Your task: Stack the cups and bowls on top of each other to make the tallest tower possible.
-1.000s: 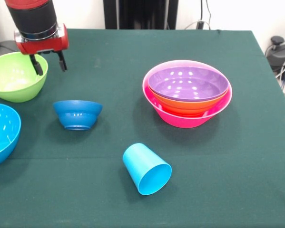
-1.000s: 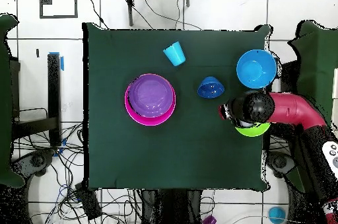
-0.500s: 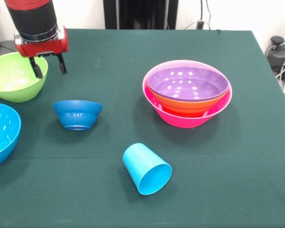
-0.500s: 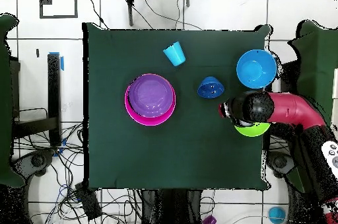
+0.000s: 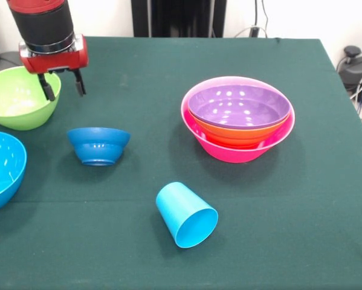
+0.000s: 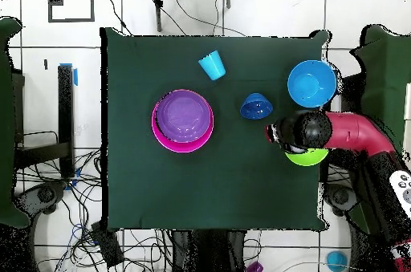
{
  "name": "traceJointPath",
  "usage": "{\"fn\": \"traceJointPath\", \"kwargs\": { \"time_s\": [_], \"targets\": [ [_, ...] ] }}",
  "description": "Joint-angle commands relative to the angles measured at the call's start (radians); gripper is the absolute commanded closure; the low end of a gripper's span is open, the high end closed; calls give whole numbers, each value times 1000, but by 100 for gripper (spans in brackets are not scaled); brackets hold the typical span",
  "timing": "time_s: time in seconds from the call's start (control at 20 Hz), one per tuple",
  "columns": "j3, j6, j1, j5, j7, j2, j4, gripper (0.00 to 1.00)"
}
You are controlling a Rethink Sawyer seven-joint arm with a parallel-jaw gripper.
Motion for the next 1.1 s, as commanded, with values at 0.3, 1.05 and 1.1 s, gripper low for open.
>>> {"fn": "traceJointPath", "kwargs": {
  "time_s": [0.3,1.05,1.1],
  "targets": [
    [-12,-79,58,-99,-139,8,13,0],
    [-23,-72,44,-98,-136,-42,44,0],
    [-23,-74,41,-98,-135,-48,50,0]
  ]
}}
